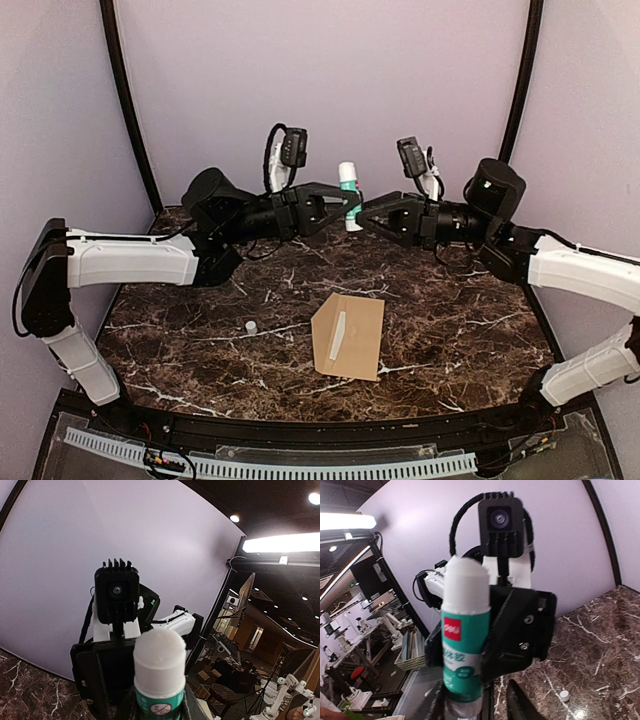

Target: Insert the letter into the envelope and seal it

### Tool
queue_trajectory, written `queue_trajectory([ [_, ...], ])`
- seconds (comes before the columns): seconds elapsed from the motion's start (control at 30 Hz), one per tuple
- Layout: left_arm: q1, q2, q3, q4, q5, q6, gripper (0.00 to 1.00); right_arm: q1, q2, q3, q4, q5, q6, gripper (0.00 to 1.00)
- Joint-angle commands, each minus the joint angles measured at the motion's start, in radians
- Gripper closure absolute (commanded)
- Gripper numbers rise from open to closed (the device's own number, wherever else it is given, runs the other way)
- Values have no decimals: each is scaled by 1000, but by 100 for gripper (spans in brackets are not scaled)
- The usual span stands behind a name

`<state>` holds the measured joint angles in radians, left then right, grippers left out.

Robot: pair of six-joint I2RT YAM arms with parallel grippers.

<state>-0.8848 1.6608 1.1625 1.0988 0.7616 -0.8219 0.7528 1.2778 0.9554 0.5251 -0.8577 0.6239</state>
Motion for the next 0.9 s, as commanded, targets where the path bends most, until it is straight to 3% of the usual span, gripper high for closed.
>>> queue_trajectory([
  [0.0,-19,-36,7,-40,-85,-43,100,-22,-90,1,-163,234,-190,42],
  [0.13,-19,-46,22,-165,-236,-87,100,7,-139,-50,-206,380,-360,17],
  [0.27,-19,-47,30,-232,-356,-140,100,118,-144,-68,-240,645,-540,8],
  [0.43,-19,-50,27,-259,-448,-180,100,218,-133,-122,-114,936,-649,5],
  [0.67,-19,-49,8,-239,-507,-220,100,306,-99,-191,129,1196,-733,7],
  [0.87,-19,-44,-10,-201,-531,-257,100,337,-22,-170,250,1342,-751,14],
])
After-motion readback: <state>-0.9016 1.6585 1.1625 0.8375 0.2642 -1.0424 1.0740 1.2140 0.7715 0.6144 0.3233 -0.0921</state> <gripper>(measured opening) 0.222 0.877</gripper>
